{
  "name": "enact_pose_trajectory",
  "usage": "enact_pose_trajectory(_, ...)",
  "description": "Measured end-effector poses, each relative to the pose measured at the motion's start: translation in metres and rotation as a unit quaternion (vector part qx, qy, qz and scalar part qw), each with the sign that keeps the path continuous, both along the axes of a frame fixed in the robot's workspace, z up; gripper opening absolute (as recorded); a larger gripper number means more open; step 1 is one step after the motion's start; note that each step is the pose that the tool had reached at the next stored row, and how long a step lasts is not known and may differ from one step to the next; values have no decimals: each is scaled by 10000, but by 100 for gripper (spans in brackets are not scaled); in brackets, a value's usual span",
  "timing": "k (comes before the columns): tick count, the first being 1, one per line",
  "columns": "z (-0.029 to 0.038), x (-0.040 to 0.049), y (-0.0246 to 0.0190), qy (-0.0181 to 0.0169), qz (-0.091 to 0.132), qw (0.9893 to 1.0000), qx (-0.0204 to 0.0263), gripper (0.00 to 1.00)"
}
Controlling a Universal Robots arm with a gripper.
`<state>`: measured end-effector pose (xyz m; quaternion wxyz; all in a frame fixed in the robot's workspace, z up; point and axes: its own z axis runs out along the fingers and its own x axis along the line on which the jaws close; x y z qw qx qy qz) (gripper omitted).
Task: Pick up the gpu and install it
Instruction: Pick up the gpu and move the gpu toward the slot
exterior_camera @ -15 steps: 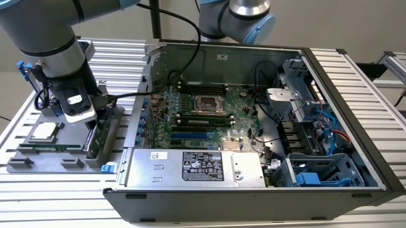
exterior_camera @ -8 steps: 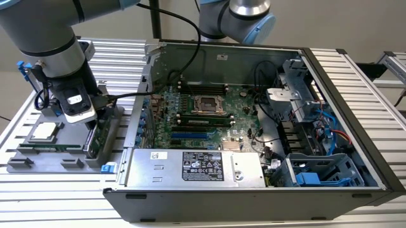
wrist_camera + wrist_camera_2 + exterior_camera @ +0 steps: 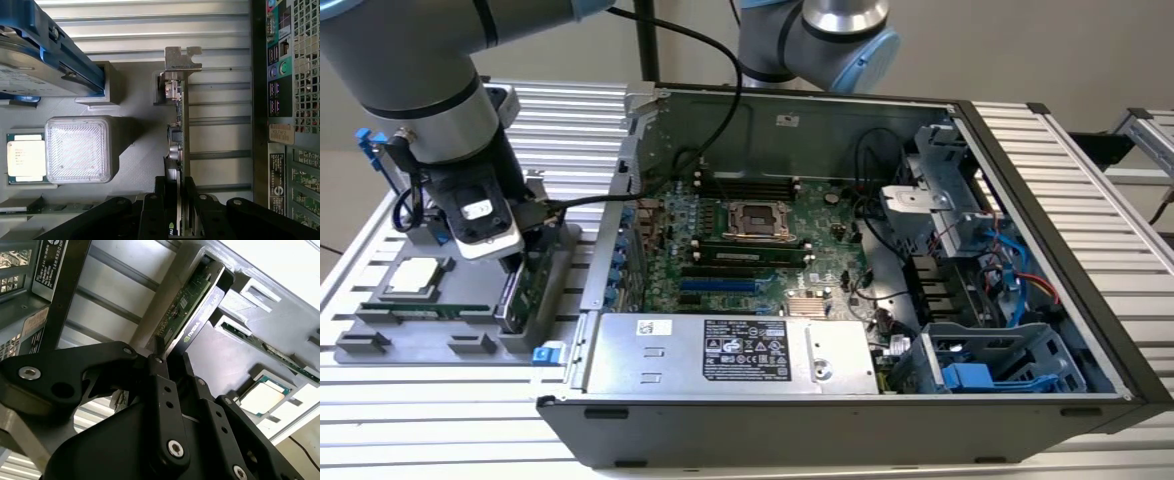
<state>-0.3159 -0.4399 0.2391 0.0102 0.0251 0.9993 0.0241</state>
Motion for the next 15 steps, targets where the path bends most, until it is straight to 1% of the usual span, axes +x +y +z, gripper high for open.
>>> enact_pose_trajectory(15,-5,0,0,0,0,10000,0,0)
